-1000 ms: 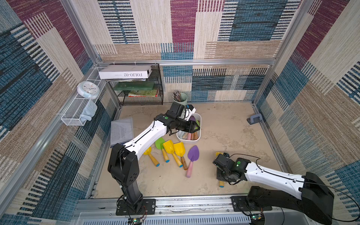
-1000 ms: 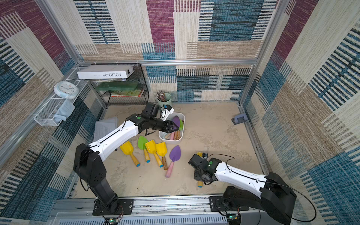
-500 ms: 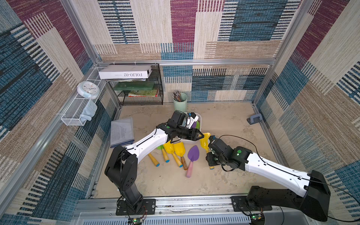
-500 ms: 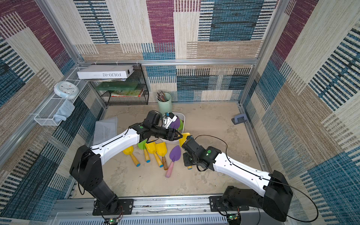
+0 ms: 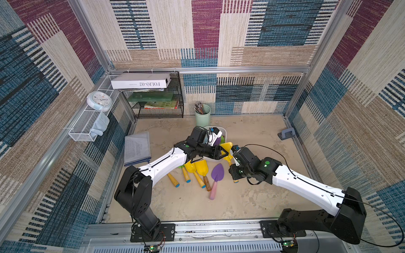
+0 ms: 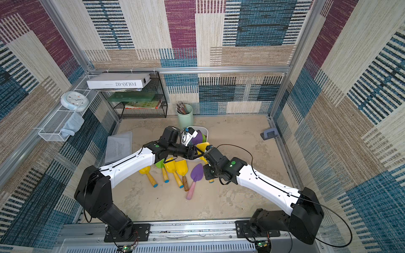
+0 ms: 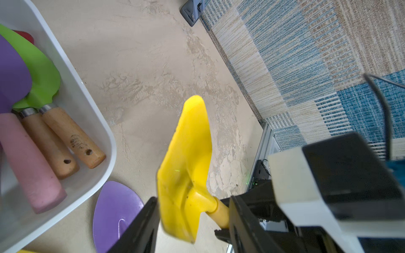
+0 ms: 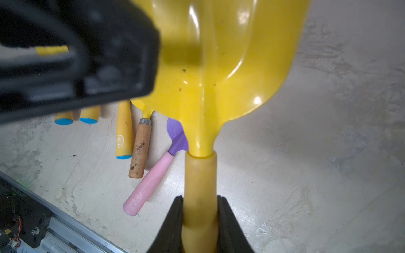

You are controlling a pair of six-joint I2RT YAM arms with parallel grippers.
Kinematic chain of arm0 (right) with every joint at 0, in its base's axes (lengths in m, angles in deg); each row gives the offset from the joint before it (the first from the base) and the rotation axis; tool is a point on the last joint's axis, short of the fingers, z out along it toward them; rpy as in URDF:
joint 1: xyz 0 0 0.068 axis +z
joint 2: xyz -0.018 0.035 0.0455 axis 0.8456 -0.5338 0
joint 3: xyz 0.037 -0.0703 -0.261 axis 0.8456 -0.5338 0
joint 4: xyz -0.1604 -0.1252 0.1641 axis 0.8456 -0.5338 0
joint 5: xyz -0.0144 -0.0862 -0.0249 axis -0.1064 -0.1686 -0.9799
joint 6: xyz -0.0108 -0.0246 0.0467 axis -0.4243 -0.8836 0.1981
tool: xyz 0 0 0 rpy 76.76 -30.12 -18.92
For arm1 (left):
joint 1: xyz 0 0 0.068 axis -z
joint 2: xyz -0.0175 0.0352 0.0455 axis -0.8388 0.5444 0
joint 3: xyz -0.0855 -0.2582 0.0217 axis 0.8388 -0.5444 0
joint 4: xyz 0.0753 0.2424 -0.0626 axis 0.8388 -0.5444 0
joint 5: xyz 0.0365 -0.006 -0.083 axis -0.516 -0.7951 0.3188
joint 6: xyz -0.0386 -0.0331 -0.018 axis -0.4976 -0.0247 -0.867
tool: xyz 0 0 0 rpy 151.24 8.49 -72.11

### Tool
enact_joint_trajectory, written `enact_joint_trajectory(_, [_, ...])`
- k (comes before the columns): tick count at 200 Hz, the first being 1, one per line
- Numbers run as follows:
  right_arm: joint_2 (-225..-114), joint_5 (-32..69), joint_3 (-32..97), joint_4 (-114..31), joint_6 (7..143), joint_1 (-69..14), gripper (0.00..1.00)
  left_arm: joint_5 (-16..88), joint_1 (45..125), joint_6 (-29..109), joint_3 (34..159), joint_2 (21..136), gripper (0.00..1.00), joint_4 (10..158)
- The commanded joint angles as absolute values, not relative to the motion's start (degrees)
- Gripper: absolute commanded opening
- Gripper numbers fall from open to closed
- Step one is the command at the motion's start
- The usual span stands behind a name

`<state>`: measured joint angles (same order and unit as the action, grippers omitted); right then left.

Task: Put the shovel into the storage box
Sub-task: Pick up the shovel from the center of the board.

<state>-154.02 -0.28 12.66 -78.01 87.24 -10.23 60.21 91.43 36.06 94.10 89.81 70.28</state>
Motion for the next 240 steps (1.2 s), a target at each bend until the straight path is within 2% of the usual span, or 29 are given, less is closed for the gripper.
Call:
enact_joint_trajectory(1, [-153.87, 0.72, 13.75, -76.22, 86.94, -10.75, 0.00, 58.74, 91.47, 34.24, 93.48, 88.96, 0.48, 74.05])
enact_joint_trajectory(34, [-154.21, 1.19, 14.65, -75.73, 86.94, -11.42, 0.00, 55.35, 91.47, 31.94, 92.09, 87.84, 0.30, 76.23])
enact_joint_trajectory(71, [-155.39, 0.82, 14.95, -75.06, 87.66, -11.73, 0.00, 52.21, 91.77, 29.49, 91.77, 87.12, 0.17, 77.56])
enact_joint_trajectory(159, [-156.95, -0.23, 16.18, -73.59, 89.86, -11.78, 0.00, 44.43, 93.22, 29.23, 93.61, 88.68, 0.07, 74.00])
enact_joint_trajectory(187, [-157.32, -0.09, 16.19, -73.13, 90.37, -11.77, 0.00, 42.28, 93.79, 29.24, 95.12, 89.86, 0.00, 72.40])
enact_joint_trajectory(202, [-157.44, -0.22, 16.27, -72.98, 90.91, -11.70, 0.00, 41.12, 94.06, 29.20, 95.93, 90.63, 0.00, 71.40])
enact_joint_trajectory(223, [-157.53, -0.33, 16.52, -72.61, 91.29, -11.76, 0.29, 39.56, 94.44, 28.87, 97.05, 91.54, 0.00, 70.26])
enact_joint_trajectory(240, [-157.56, -0.92, 17.18, -72.70, 91.46, -11.77, 0.41, 37.81, 94.64, 28.79, 98.17, 92.18, 0.00, 69.00])
